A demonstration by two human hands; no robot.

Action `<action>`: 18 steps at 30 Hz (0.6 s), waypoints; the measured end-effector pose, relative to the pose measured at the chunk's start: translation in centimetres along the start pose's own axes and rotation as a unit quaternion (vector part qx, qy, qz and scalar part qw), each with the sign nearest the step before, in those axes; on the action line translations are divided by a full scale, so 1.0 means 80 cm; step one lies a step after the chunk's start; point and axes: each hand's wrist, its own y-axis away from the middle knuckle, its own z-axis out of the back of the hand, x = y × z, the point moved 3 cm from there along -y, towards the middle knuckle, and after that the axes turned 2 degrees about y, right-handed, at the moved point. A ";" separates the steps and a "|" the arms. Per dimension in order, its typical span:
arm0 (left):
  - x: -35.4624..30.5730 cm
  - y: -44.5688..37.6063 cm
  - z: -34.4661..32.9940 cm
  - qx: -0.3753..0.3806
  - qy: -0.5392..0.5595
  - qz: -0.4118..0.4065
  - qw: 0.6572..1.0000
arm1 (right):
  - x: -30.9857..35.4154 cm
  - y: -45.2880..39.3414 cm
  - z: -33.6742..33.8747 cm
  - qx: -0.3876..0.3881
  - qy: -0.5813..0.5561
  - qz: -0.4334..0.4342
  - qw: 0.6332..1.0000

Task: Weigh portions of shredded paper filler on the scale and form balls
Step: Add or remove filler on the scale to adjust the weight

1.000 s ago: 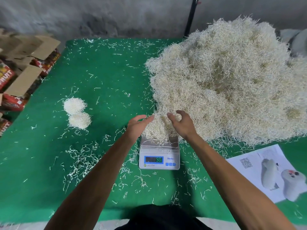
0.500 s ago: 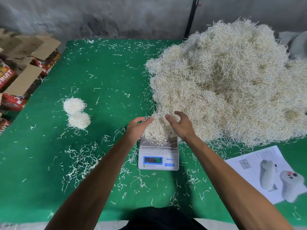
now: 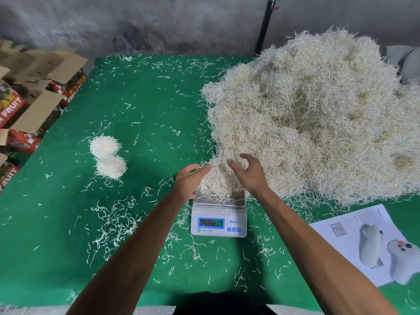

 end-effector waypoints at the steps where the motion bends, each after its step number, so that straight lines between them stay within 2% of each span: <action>1: -0.002 -0.001 -0.002 -0.006 0.000 -0.002 1.000 | 0.000 -0.002 0.001 -0.005 -0.001 -0.002 1.000; 5: -0.012 -0.007 -0.011 -0.032 -0.031 -0.039 0.998 | -0.008 -0.010 0.000 -0.011 0.001 -0.021 1.000; 11: -0.034 -0.016 -0.051 -0.005 -0.084 -0.036 0.996 | -0.017 -0.015 -0.018 0.043 0.039 -0.039 0.998; 15: -0.044 -0.025 -0.089 0.016 -0.069 -0.006 0.997 | -0.018 -0.014 -0.032 0.063 0.041 -0.048 0.996; 18: -0.044 -0.030 -0.104 0.031 -0.021 0.006 0.999 | -0.011 -0.014 -0.036 0.065 -0.028 -0.030 0.997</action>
